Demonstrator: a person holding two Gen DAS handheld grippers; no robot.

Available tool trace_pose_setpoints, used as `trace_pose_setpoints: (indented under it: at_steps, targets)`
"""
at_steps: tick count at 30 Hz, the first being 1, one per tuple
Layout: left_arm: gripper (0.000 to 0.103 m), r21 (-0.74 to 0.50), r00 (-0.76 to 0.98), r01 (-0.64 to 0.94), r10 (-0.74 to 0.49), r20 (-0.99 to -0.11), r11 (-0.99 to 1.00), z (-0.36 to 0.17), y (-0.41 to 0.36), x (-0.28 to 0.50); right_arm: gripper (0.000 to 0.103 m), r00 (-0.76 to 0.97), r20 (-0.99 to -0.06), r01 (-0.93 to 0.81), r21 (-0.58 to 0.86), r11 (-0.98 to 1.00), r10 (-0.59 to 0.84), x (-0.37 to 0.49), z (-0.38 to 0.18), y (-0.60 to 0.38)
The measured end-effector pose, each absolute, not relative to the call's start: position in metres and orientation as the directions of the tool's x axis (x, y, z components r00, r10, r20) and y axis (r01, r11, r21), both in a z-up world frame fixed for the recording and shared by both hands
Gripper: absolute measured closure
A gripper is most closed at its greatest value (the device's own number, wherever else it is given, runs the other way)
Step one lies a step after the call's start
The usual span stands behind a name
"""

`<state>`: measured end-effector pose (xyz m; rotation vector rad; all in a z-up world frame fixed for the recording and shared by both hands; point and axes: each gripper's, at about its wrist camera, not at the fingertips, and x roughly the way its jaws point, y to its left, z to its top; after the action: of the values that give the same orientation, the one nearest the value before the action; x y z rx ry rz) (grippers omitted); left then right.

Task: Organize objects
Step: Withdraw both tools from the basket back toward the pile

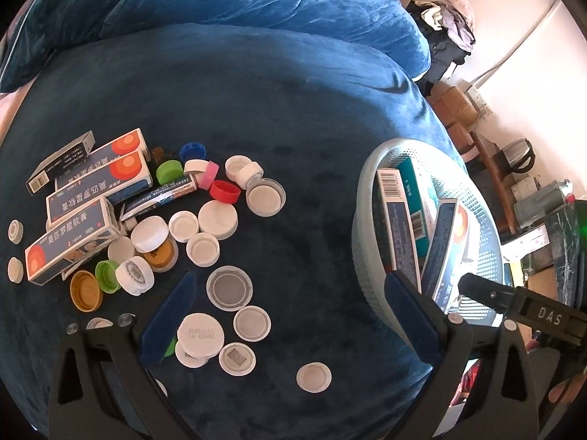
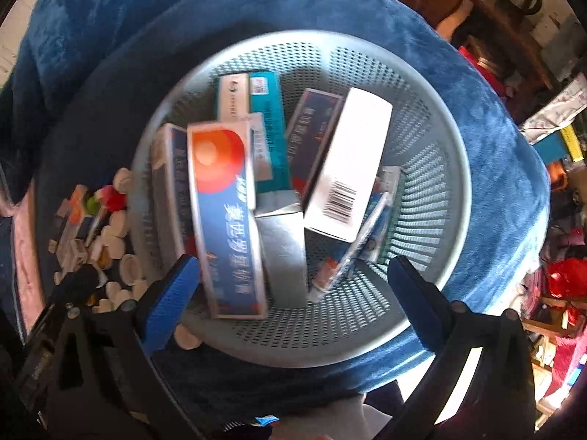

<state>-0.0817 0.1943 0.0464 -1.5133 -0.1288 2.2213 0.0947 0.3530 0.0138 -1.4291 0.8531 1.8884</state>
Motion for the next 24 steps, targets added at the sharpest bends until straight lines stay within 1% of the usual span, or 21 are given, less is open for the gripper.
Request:
trace_pose_setpoints:
  at_steps: [15, 24]
  targets:
    - [0.000, -0.316, -0.322, -0.294, 0.405, -0.856, -0.902, 0.052, 0.173, -0.082, 0.000, -0.258, -0.960, -0.774, 0.137, -0.618, 0.110, 0.081, 0.020, 0.339]
    - [0.000, -0.284, -0.339, -0.259, 0.362, -0.868, -0.923, 0.044, 0.132, -0.091, 0.000, -0.301, -0.947, -0.739, 0.156, -0.656, 0.115, 0.054, 0.025, 0.317]
